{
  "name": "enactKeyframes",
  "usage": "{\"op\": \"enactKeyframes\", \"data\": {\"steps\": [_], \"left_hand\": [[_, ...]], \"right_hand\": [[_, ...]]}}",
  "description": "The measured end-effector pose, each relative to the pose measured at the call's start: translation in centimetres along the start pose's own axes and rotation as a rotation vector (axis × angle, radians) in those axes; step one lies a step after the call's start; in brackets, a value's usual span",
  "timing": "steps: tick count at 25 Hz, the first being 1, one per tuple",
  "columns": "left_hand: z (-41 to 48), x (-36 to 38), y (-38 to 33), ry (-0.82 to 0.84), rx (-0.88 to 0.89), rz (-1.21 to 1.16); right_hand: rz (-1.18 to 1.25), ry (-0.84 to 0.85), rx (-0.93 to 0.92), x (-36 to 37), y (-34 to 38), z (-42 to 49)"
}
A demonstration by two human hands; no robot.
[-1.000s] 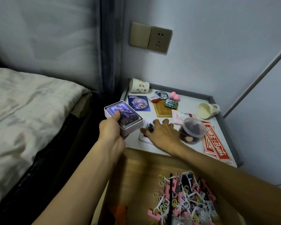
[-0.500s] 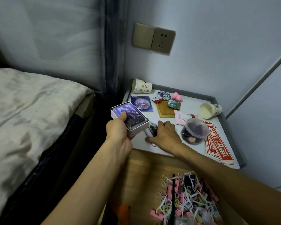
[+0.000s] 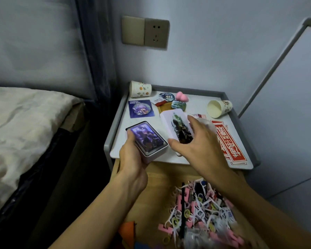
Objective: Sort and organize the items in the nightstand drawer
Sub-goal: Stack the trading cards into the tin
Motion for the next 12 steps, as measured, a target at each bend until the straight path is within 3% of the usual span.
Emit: {"op": "enactKeyframes", "data": {"steps": [2,7,12], "left_hand": [[-0.7,0.7,1.7,0.048,-0.024,0.024],[-2.0,3.2,4.1,0.192,-0.097,0.029],[-2.9,4.7,5.0,0.255,-0.122,-0.023]], "right_hand": [[0.032,0.033,-0.01,0.3,-0.4,0.1],[-0.22,0.001,-0.049,0.4,-1.8,-0.1],[-0.24,0.004,-0.044,0.2,-2.8,-0.6]]}}
Point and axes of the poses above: each hand's wrist, its own z-axis towards the middle knuckle, its own x-axis out of the palm, y = z × x, the point moved 4 cm from there along z, towards the middle knuckle, and after that the axes turned 7 degrees about x, right-handed, at the moved point
